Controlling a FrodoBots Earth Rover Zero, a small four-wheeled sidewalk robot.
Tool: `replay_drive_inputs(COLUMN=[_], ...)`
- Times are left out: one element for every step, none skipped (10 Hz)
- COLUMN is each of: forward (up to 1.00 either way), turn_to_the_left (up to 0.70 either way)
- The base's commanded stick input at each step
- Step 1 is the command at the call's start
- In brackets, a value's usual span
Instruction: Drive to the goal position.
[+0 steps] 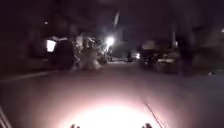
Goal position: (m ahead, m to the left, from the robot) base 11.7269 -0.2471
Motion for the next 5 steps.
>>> replay_drive_inputs(forward=[1.0,1.0,1.0,1.0,1.0], turn_to_the_left=[0.0,0.0,0.0,0.0,0.0])
